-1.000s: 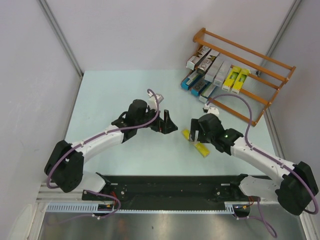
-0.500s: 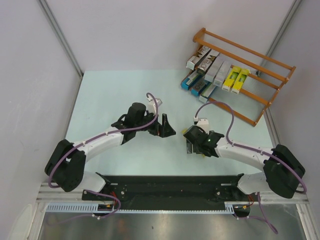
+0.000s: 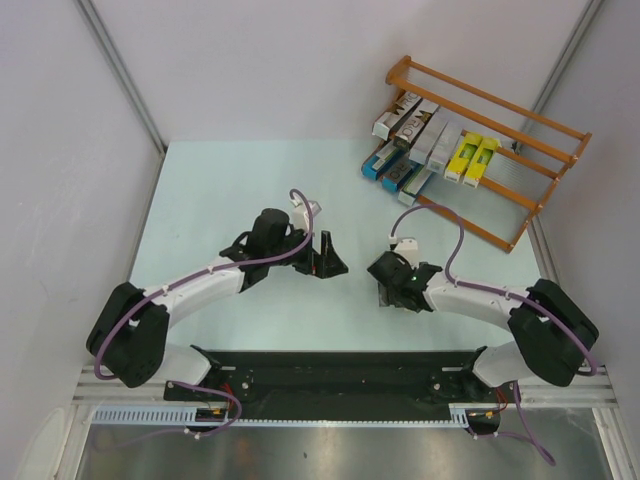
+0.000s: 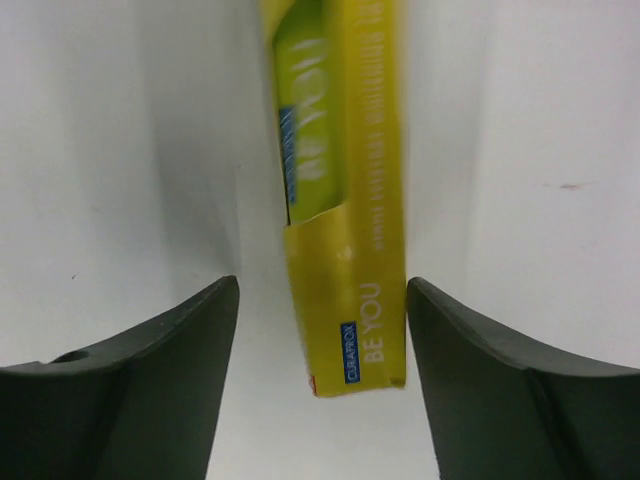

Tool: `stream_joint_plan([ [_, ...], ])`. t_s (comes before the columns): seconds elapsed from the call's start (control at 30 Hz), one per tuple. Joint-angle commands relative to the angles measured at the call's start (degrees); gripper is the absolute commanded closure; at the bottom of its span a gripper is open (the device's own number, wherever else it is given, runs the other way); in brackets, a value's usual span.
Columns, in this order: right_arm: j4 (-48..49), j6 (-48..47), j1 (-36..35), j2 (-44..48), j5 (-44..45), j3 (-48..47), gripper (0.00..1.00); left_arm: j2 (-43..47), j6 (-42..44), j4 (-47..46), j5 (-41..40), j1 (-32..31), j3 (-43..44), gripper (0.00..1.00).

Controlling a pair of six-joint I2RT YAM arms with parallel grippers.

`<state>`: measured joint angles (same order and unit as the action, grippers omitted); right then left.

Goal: Place and organize the toothpastes onto the shelf
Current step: Pick up the toothpaste from the center of the board.

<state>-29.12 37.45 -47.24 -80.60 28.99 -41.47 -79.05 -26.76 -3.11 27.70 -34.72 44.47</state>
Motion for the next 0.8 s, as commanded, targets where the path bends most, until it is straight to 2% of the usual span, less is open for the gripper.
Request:
stream_joint_plan([
  [0.0, 6.9, -1.4, 1.6, -0.7, -6.0, 2.6, 0.3, 2.1, 0.9, -0.2, 0.9, 0.5, -0.1, 0.0],
  [0.13, 7.9, -2.1, 3.6, 0.5, -9.3, 3.9, 0.36, 1.1, 0.8, -0.8, 2.5, 0.8, 0.9, 0.0],
  [0.2, 7.9, -1.8, 3.7, 1.8, -9.7, 4.6, 0.44, 0.2, 0.6, -1.5, 3.2, 0.8, 1.1, 0.0],
  [0.4, 7.8, -1.2, 4.3, 9.2, -10.6, 7.3, 0.57, -0.7, -1.6, -5.2, 6.0, 1.1, 0.6, 0.0],
  [0.47, 8.0, -1.2, 4.4, 11.9, -10.7, 8.0, 0.59, -0.9, -2.3, -6.0, 7.0, 1.6, 0.5, 0.0],
  [0.6, 8.6, -1.6, 4.4, 16.5, -11.2, 8.5, 0.65, -1.0, -5.5, -12.3, 12.6, 3.2, -0.8, 0.0],
  [0.77, 10.5, -3.2, 4.1, 25.9, -13.7, 9.7, 0.67, -1.6, -10.1, -23.4, 18.3, 4.6, -3.6, 0.0],
])
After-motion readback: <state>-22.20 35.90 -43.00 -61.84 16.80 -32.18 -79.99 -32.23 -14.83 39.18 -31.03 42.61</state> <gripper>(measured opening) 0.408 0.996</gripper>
